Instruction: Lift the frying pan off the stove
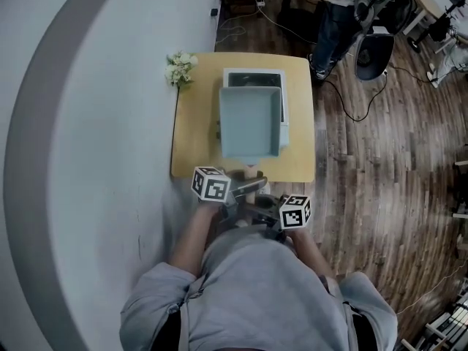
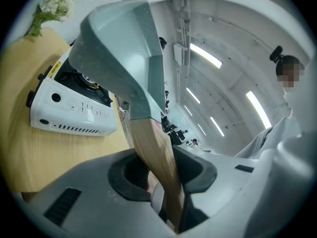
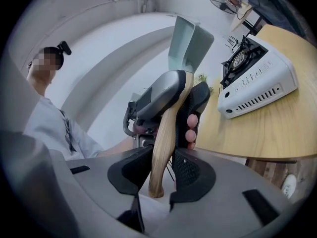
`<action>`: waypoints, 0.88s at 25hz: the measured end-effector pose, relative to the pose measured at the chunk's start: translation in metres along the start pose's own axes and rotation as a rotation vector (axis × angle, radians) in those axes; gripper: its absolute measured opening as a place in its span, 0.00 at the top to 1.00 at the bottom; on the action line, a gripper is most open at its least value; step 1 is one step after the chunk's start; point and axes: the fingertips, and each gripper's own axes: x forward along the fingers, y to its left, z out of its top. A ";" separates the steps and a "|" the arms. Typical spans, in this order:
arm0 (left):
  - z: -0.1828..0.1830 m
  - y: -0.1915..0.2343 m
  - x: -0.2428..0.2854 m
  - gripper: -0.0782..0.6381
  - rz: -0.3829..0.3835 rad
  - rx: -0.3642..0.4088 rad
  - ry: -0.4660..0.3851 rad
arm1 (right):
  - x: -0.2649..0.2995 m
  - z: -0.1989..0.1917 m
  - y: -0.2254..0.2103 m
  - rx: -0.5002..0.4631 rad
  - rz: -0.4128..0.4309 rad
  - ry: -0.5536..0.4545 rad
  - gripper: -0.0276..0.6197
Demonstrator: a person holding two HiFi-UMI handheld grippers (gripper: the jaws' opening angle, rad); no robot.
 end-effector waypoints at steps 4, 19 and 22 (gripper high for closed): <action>-0.025 -0.019 -0.008 0.72 -0.004 0.028 0.006 | -0.002 -0.025 0.019 -0.020 -0.005 -0.004 0.79; -0.105 -0.088 -0.031 0.72 0.018 0.140 0.020 | -0.016 -0.104 0.085 -0.123 0.006 -0.012 0.79; -0.115 -0.095 -0.032 0.72 0.020 0.141 0.021 | -0.018 -0.114 0.092 -0.126 0.017 -0.009 0.79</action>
